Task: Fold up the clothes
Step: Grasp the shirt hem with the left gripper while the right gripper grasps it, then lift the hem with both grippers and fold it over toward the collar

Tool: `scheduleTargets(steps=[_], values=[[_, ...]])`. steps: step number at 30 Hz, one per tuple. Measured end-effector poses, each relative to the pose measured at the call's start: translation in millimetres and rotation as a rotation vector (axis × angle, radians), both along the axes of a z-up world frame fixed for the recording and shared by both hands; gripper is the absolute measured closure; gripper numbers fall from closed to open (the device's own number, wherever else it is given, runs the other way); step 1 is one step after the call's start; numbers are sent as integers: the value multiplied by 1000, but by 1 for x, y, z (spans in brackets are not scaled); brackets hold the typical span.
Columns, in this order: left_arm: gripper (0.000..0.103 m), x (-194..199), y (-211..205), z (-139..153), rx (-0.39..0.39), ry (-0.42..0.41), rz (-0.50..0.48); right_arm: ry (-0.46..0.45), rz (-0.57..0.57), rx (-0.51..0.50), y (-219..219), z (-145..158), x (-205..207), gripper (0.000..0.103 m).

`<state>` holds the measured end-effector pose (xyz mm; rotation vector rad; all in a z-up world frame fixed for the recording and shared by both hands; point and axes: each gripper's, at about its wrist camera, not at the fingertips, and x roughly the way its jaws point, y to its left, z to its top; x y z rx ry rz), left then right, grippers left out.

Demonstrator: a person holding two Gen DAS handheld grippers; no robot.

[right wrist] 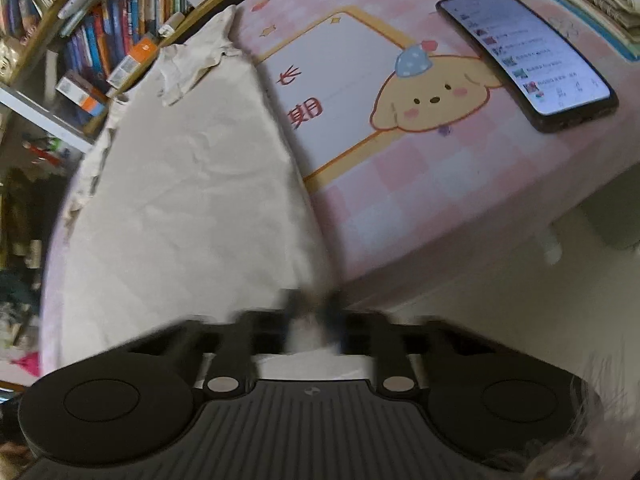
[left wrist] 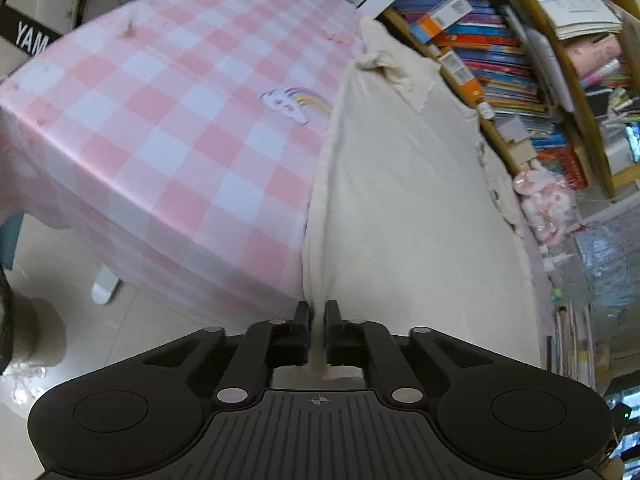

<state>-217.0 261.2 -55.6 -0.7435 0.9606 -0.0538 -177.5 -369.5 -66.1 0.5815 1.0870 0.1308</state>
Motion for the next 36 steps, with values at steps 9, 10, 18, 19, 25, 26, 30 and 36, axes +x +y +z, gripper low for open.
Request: scheduleTargets(steps=[9, 10, 18, 19, 25, 26, 30, 36], values=[[93, 12, -2, 1, -10, 11, -36, -24, 34, 33, 4, 13, 4, 96], [92, 13, -2, 0, -11, 15, -39, -21, 33, 32, 4, 11, 6, 94], [83, 14, 0, -3, -16, 21, -48, -15, 55, 5, 7, 6, 17, 89], [88, 13, -1, -3, -9, 20, -50, -14, 61, -2, 8, 6, 17, 94], [100, 3, 3, -2, -12, 18, -59, -5, 80, -43, 10, 11, 14, 97], [100, 0, 5, -2, -18, 14, -59, -8, 72, -40, 8, 12, 12, 97], [100, -8, 9, -2, -41, 15, -65, -16, 36, -10, -2, 16, 1, 97], [100, -24, 11, -5, -53, 48, -103, 8, 27, 4, -3, 16, -16, 97]])
